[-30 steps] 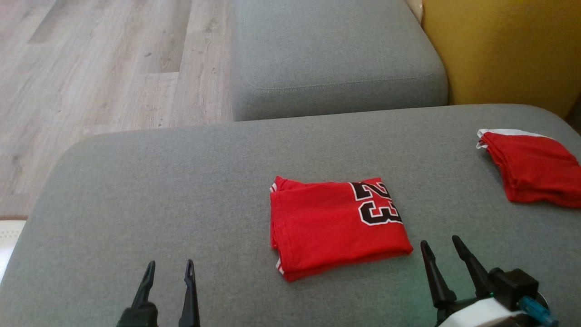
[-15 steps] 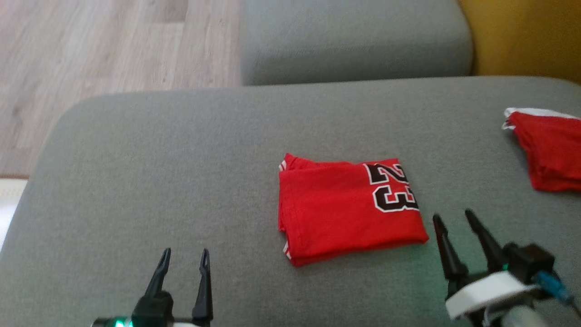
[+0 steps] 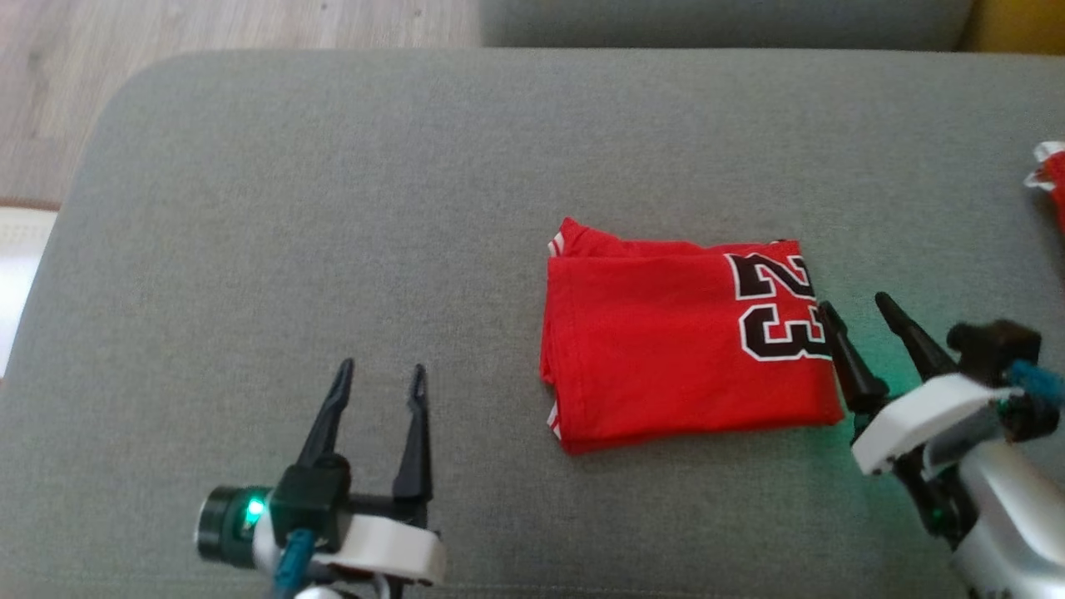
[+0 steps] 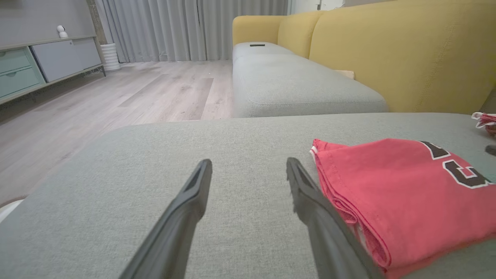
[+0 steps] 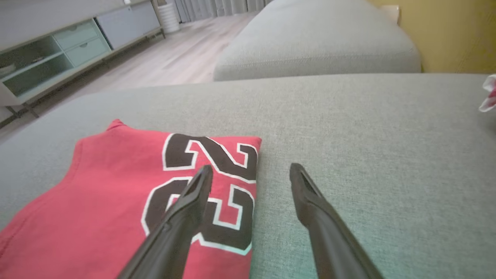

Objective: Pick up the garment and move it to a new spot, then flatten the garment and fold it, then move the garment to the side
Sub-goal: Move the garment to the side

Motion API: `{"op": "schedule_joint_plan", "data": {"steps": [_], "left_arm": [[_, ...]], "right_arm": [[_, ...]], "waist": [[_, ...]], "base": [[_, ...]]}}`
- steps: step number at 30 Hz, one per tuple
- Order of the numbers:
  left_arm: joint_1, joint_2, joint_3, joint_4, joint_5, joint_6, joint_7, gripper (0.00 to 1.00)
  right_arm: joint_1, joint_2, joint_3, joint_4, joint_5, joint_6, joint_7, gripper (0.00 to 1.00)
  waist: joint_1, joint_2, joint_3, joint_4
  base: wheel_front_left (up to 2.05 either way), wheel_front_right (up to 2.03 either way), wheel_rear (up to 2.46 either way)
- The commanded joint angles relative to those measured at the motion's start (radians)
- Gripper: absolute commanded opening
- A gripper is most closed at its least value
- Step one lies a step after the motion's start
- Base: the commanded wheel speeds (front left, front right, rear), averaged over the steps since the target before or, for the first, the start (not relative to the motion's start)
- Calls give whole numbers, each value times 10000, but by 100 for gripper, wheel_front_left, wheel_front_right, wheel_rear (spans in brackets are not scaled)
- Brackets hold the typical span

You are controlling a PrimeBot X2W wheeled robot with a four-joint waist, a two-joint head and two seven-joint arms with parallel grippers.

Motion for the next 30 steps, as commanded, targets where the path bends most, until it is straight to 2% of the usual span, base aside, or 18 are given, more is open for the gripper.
{"op": "schedule_joint_plan", "data": {"steps": [1,9,10,12,13,14,19,21,30], "left_arm": [[-496,-69,111,-384,-36,118,-120,100],[-866,-70,-284,-399,-44,383,-120,100],[-894,-70,-307,-402,-49,416,-120,100],[-943,-71,-337,-410,-61,476,-120,100],[-961,-71,-343,-413,-66,509,-120,100],[-982,-71,-348,-414,-69,540,-120,100],[-1110,-71,-381,-461,-100,625,-120,100],[-1253,-71,-426,-507,-103,661,-120,100],[-2000,-71,-657,-557,-94,678,-120,100]], "right_arm": [[-416,-439,382,19,368,67,242,100],[-1015,-983,1774,768,1897,67,1504,100],[-1047,-1023,1952,772,2133,67,1630,95],[-1145,-1163,2329,751,2451,67,1825,45],[-1209,-1234,2492,732,2582,67,1870,4],[-1283,-1303,2620,721,2708,67,1878,0],[-1888,-1833,2952,654,3044,67,1606,0],[-2445,-2281,2963,726,2997,67,1444,0],[-4477,-3865,2360,1012,2841,67,1498,0]], "waist": [[-2,0,194,114],[-2,0,448,257],[-2,0,478,266],[-2,0,553,262],[-2,0,595,240],[-2,0,629,214],[-2,0,893,-42],[-2,0,1117,-297],[-2,0,2035,-1282]], "base": [[0,0,0],[0,0,0],[0,0,0],[0,0,0],[0,0,0],[0,0,0],[0,0,0],[0,0,0],[0,0,0]]}}
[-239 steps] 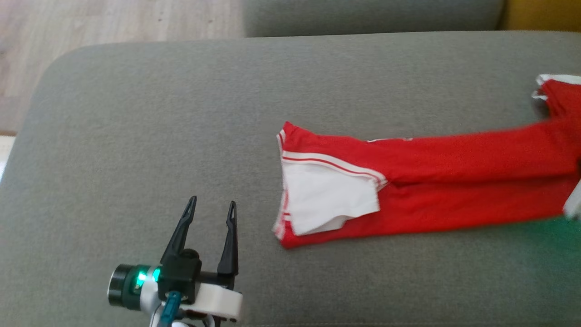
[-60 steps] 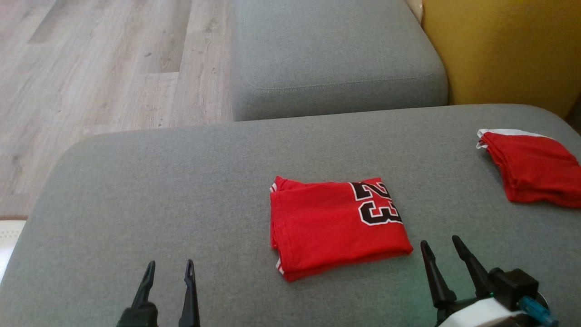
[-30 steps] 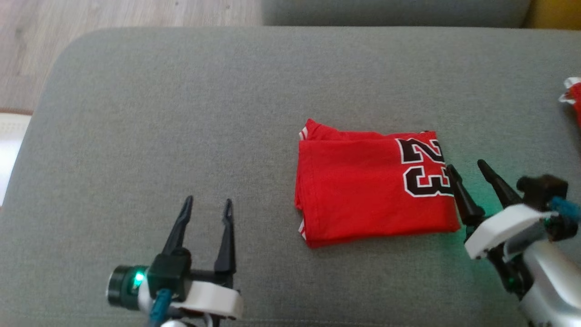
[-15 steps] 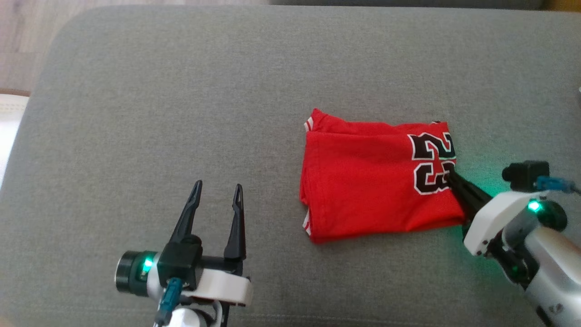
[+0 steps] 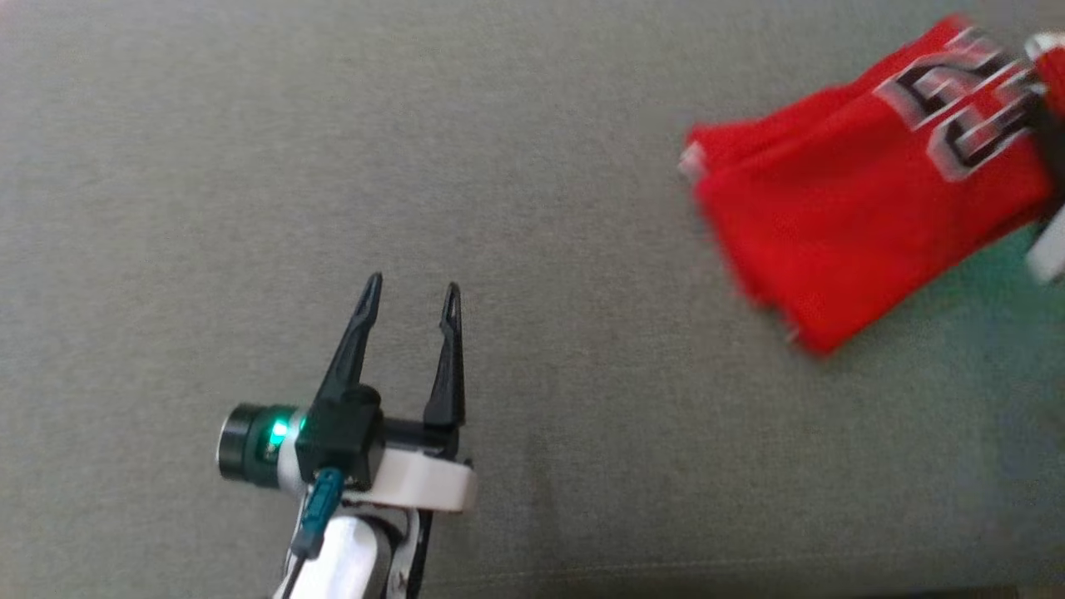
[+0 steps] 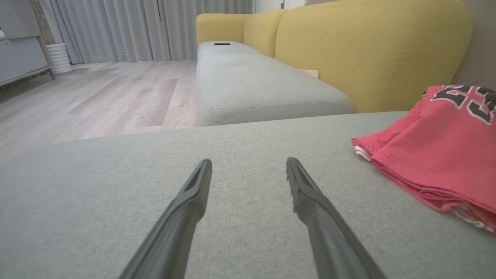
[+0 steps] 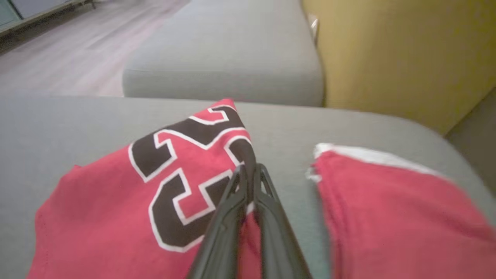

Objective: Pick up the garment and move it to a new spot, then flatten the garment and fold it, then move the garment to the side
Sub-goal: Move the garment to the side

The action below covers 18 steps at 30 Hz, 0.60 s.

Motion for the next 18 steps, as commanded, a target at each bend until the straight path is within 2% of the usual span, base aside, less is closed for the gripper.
{"op": "schedule_joint_plan", "data": {"steps": [1,11,14,15,16,17,18], "left_arm": [[-536,-54,233,-359,-41,31,-92,100],[-1583,-54,-22,-165,113,18,-92,100],[-1738,-54,-42,-259,30,-147,-92,100],[-1765,-54,-21,-266,30,-167,-92,100],[-1787,-54,0,-266,17,-180,-92,100],[-1810,-54,26,-261,11,-189,-92,100],[-1835,-54,72,-281,8,-157,-92,100]], "right_arm": [[-431,-666,-345,92,-103,65,39,0],[-1761,-1545,-1861,1543,-721,65,187,0],[-1925,-1662,-2262,1943,-1076,65,-28,0],[-1959,-1672,-2401,2135,-1223,65,-78,10],[-1995,-1670,-2530,2348,-1410,65,-133,68],[-2039,-1622,-2661,2527,-1627,65,-261,100],[-2083,-1523,-2765,2614,-1861,65,-470,100]], "waist": [[-1,0,517,-455],[-1,0,1461,-1068],[-1,0,1582,-1149],[-1,0,1601,-1161],[-1,0,1617,-1165],[-1,0,1622,-1167],[-1,0,1614,-1167]], "base": [[0,0,0],[0,0,0],[0,0,0],[0,0,0],[0,0,0],[0,0,0],[0,0,0]]}}
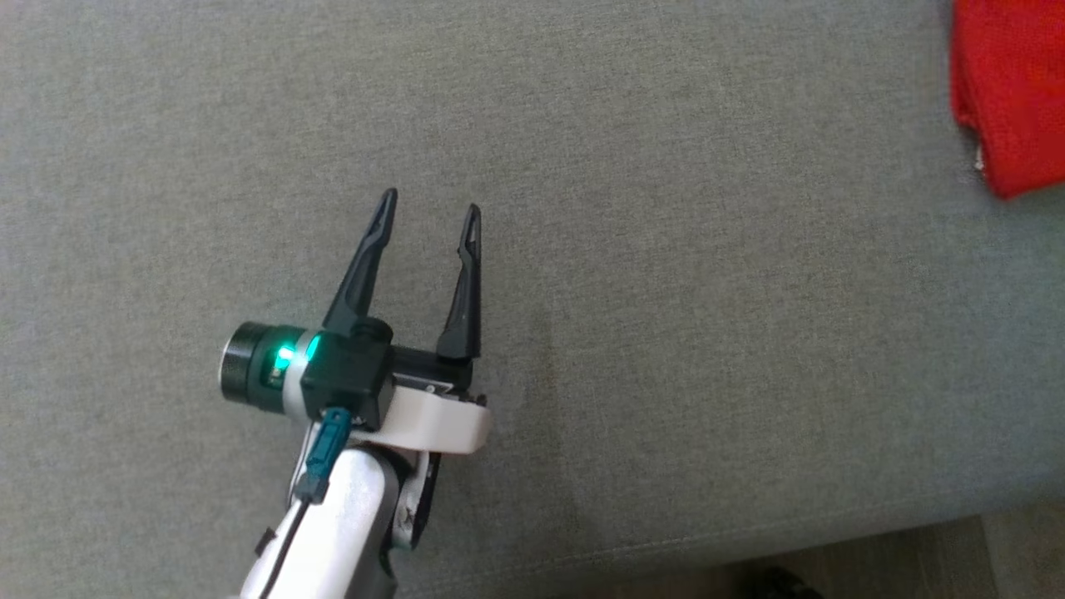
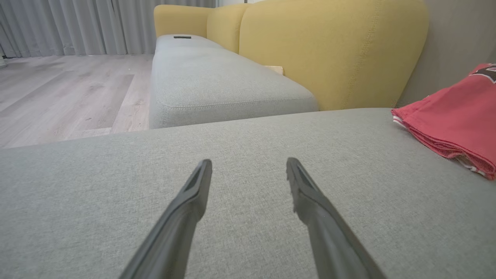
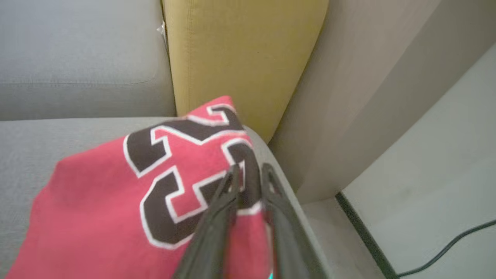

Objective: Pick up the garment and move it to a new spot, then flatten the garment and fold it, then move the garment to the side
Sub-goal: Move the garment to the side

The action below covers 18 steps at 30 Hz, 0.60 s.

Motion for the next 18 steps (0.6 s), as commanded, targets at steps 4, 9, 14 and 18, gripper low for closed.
{"op": "schedule_joint_plan", "data": {"steps": [4,9,14,18], "left_arm": [[-226,-49,458,-410,-83,50,-76,100],[48,-49,740,-409,-540,233,-76,100],[575,-49,1067,-156,-997,171,-76,100],[1060,-49,1381,8,-1199,-84,-76,100]], "right_arm": [[-184,98,-417,-2,-951,65,-1261,100],[258,1521,-435,-177,-1588,65,-1962,100],[1402,2878,-94,-942,-1740,65,-2180,100],[2661,3796,-13,-1825,-1716,65,-2279,100]], "waist": [[-1,0,-168,21],[-1,0,-816,243],[-1,0,-1762,694],[-1,0,-2534,1078]], "base": [[0,0,0],[0,0,0],[0,0,0],[0,0,0]]}}
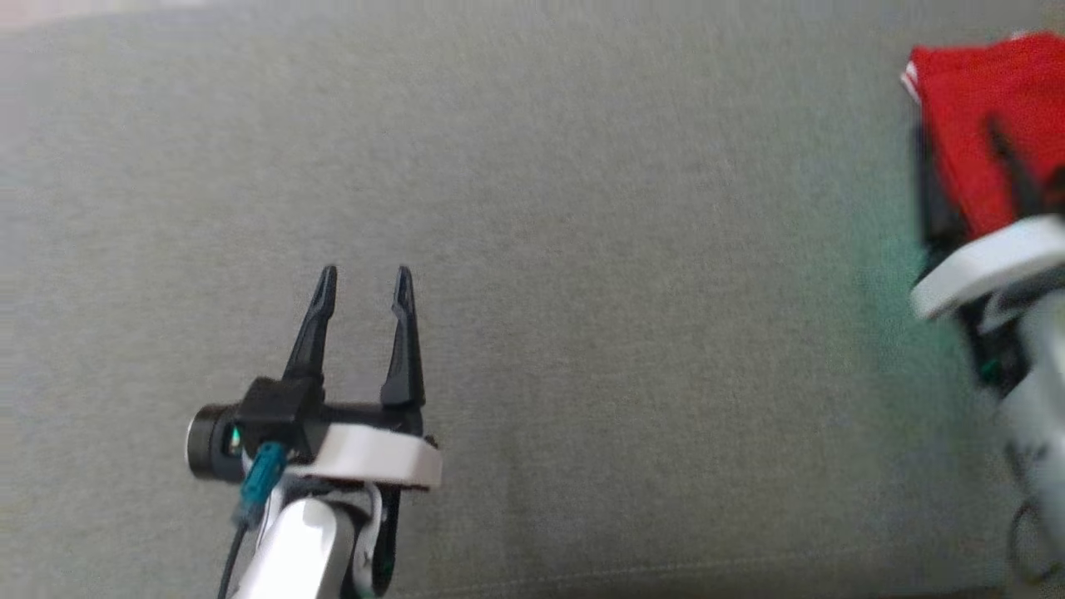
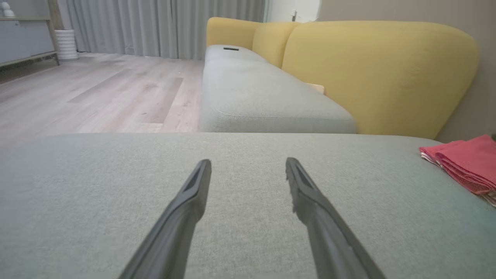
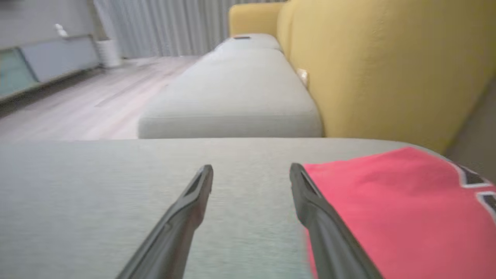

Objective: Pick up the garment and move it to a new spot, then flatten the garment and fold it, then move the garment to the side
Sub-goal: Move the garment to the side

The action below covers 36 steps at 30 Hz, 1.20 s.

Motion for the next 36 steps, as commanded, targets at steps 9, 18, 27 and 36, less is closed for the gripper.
{"op": "schedule_joint_plan", "data": {"steps": [9,18,27,36], "left_arm": [[1074,-26,1228,-267,55,9,-51,100],[2471,-20,1773,-893,623,-787,-51,100],[3316,-24,2040,-948,865,-1055,-51,100],[3426,-25,2085,-958,829,-1024,-51,100]], "right_arm": [[4334,1972,-1932,-4495,-1672,65,-135,100],[6803,3439,-2658,-6240,-3339,65,-136,100],[7515,3653,-2550,-6341,-3462,65,-137,100],[7586,3685,-2446,-6287,-3383,65,-137,100]], "waist": [[0,0,-2096,1108],[0,0,-2893,1211],[0,0,-3308,1159],[0,0,-3462,1124]], "base": [[0,0,0],[0,0,0],[0,0,0],[0,0,0]]}}
